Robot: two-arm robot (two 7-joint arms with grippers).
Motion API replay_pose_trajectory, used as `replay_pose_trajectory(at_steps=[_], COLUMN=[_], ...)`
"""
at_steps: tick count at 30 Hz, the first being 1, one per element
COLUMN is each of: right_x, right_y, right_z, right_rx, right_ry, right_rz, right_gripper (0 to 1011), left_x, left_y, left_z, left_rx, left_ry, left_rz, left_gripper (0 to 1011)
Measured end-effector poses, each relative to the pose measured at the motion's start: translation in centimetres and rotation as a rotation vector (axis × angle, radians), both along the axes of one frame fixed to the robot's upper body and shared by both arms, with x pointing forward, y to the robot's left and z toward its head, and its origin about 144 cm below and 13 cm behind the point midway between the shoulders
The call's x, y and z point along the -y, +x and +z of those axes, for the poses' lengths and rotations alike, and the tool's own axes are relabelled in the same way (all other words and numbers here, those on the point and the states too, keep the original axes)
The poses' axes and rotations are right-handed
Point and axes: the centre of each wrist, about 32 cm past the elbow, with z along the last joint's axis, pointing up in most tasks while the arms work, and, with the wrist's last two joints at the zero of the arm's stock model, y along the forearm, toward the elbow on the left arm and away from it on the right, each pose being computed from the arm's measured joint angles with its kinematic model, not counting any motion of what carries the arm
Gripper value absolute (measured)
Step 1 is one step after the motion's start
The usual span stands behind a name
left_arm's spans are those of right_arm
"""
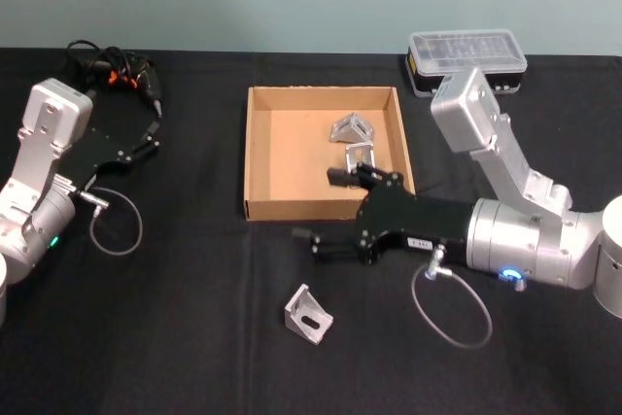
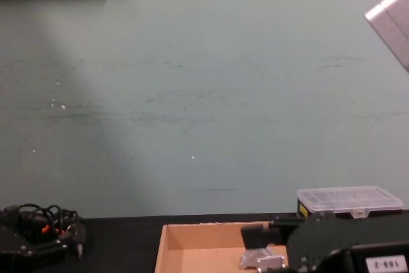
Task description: Use one hand to pick up the angle iron from the table and place it into the box.
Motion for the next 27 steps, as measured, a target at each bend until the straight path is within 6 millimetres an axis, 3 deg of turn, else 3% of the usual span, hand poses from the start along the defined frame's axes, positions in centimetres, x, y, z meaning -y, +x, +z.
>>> replay_pose_trajectory(at_steps=[27], right_x=[-0.7], right_y=[-1.1], right_z=[-1.1], right_rx=[-0.122], right_ry=[-0.153], right_rz=[0.039], right_gripper=[1000], left_x=[0.0], left_y=[0.0], left_z=[0.0], left_rx=[0.000], left_ry=[0.000], left_rz=[0.000], left_gripper=[1000])
